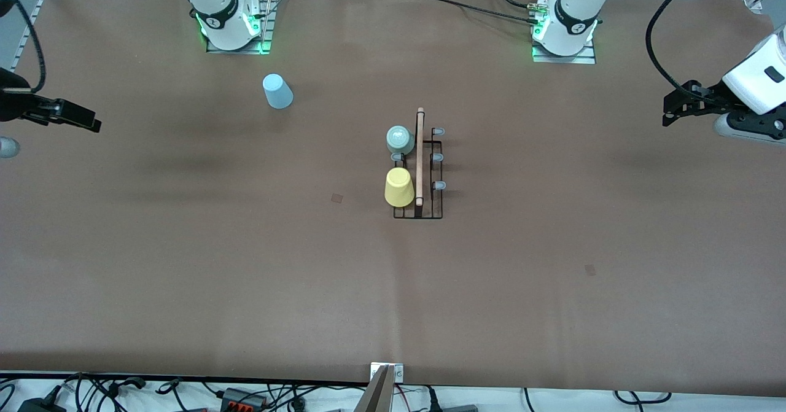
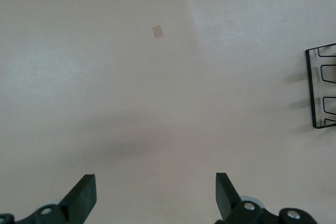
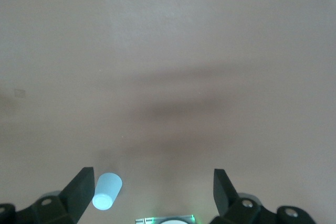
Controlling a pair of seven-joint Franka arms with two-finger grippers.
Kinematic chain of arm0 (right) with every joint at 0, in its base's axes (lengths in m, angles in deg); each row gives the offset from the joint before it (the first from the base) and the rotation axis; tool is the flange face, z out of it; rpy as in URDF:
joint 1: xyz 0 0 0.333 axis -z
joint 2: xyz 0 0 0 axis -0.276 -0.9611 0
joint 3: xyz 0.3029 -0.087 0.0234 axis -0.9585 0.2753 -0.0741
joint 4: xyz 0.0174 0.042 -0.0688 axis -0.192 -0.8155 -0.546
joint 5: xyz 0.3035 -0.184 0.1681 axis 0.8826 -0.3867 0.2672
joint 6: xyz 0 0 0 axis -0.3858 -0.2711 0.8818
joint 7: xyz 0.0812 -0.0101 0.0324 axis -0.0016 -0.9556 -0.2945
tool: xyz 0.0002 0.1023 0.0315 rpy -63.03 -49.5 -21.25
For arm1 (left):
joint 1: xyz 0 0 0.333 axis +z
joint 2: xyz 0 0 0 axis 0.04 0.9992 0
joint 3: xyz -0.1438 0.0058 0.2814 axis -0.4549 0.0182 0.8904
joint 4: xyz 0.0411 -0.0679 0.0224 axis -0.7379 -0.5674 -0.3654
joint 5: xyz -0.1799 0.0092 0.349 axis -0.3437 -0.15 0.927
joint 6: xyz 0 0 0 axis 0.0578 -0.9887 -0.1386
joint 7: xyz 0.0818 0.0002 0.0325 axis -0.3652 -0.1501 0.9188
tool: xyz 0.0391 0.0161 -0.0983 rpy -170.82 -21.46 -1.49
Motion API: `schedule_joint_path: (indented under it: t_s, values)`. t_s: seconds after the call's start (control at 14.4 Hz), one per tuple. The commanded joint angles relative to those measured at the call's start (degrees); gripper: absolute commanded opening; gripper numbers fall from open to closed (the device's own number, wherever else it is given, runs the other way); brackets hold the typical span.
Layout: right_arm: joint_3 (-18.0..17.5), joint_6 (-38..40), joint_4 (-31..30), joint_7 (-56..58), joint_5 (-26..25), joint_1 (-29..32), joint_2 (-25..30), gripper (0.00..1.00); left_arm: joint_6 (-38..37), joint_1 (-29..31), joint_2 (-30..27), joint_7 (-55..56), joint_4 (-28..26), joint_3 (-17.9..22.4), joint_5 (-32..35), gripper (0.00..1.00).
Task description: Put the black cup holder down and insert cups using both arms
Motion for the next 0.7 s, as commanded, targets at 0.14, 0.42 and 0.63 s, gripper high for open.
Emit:
schedule_joint_path:
  t_s: [0.14,0.42,0.63]
  values:
    - [3.82,-5.86,-6.57,3.71,0.4,-3.28,5.32,1.0,-1.18,0.05,1.03,-0.6,1.92,0.1,-1.42,1.0]
    - [3.73,-6.56,-6.04,4.7,-0.04,-3.28,4.88,1.0,-1.18,0.14,1.03,-0.6,1.92,0.1,-1.34,1.0]
    - [3.73,-6.21,-6.13,3.64,0.67,-3.11,4.88,1.0,-1.18,0.14,1.03,-0.6,1.92,0.1,-1.34,1.0]
